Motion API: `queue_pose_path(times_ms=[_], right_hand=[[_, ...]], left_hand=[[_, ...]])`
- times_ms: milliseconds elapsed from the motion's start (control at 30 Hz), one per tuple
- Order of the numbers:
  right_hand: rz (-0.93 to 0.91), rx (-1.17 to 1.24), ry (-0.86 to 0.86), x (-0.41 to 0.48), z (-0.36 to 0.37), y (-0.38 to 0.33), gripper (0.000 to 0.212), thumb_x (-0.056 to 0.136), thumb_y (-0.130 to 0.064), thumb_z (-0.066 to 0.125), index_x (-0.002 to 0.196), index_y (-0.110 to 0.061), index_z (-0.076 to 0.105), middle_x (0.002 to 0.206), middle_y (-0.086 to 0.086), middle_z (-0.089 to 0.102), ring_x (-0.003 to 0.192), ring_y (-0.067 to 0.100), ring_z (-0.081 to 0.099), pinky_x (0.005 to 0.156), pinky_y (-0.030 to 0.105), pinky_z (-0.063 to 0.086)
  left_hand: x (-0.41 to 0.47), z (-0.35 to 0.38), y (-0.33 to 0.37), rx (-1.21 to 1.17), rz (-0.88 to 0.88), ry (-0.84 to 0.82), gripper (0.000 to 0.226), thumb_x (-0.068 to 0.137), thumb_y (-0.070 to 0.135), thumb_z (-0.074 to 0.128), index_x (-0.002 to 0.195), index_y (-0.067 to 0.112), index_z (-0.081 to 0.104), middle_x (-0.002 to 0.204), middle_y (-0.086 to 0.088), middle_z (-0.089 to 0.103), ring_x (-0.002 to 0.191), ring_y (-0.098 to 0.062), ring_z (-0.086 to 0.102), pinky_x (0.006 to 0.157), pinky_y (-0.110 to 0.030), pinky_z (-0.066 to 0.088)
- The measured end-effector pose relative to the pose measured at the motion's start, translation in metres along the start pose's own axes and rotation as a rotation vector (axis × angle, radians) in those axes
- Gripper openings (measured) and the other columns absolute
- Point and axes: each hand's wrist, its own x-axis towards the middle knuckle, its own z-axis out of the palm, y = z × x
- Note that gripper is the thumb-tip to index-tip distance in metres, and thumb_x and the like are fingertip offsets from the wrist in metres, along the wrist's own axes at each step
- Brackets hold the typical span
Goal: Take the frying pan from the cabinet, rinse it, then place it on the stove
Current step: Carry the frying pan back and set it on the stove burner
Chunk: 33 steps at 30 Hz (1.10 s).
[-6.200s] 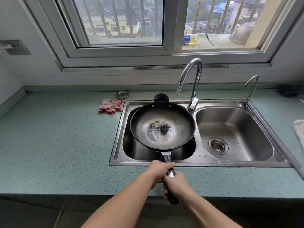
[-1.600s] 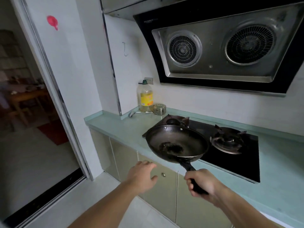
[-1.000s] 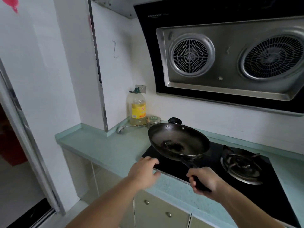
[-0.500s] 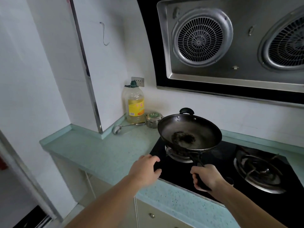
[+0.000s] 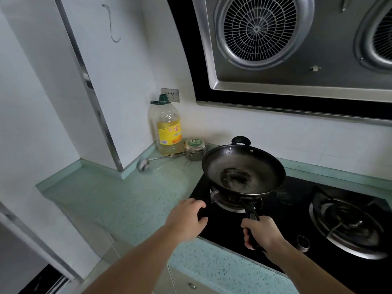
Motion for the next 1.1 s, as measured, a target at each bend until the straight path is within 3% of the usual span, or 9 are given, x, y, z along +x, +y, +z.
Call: queue_pose_path(times_ms=[333,600,733,833,1000,1100], right_hand=[[0.025,0.007,-0.005,0.021,0.011,0.007,0.011,0.084,0.001,0.059,0.074,0.001,0.054,0.048,0.010,0.051,0.040,0.021,0.046,0.041,0.026,0.041],[0.067,0.088,-0.059,0.028,0.012,0.017,0.019,0.092,-0.017,0.060,0.086,0.000,0.056,0.056,0.012,0.058,0.045,0.024,0.056,0.046,0.029,0.050],[0.057,0.077,-0.012,0.022,0.017,0.018,0.031,0.095,-0.032,0.055,0.086,-0.002,0.057,0.062,0.013,0.062,0.051,0.025,0.062,0.049,0.032,0.055],[0.029,0.076,0.080,0.017,0.019,0.018,0.038,0.096,-0.041,0.050,0.094,-0.004,0.060,0.077,0.013,0.063,0.062,0.025,0.066,0.057,0.035,0.057],[0.024,0.030,0.244,-0.001,0.022,0.034,0.029,0.094,-0.040,0.050,0.100,-0.015,0.064,0.096,0.007,0.064,0.091,0.024,0.064,0.068,0.036,0.059],[-0.008,0.061,0.309,-0.011,0.021,0.039,0.019,0.093,-0.032,0.055,0.096,-0.017,0.067,0.091,0.006,0.065,0.087,0.022,0.063,0.071,0.035,0.056]], left_hand=[[0.020,0.015,0.016,-0.010,0.014,-0.051,0.042,0.091,0.042,0.053,0.131,0.028,0.050,0.131,0.007,0.051,0.119,-0.017,0.047,0.093,-0.037,0.048],[0.011,0.031,0.024,-0.055,0.001,-0.074,0.042,0.091,0.042,0.053,0.130,0.027,0.050,0.129,0.007,0.053,0.119,-0.016,0.047,0.095,-0.036,0.046],[0.004,0.038,0.017,-0.166,-0.016,-0.118,0.041,0.089,0.042,0.055,0.127,0.028,0.052,0.126,0.008,0.054,0.116,-0.014,0.051,0.094,-0.037,0.049],[0.006,0.033,0.017,-0.309,-0.020,-0.141,0.039,0.090,0.041,0.057,0.126,0.027,0.056,0.122,0.007,0.057,0.107,-0.011,0.057,0.090,-0.030,0.051],[0.002,0.021,0.022,-0.566,-0.044,-0.313,0.030,0.091,0.038,0.058,0.117,0.026,0.061,0.103,0.008,0.065,0.085,-0.009,0.063,0.064,-0.019,0.048],[-0.003,0.018,0.029,-0.761,-0.114,-0.455,0.019,0.092,0.035,0.058,0.107,0.026,0.065,0.098,0.004,0.072,0.087,-0.010,0.069,0.071,-0.023,0.052]])
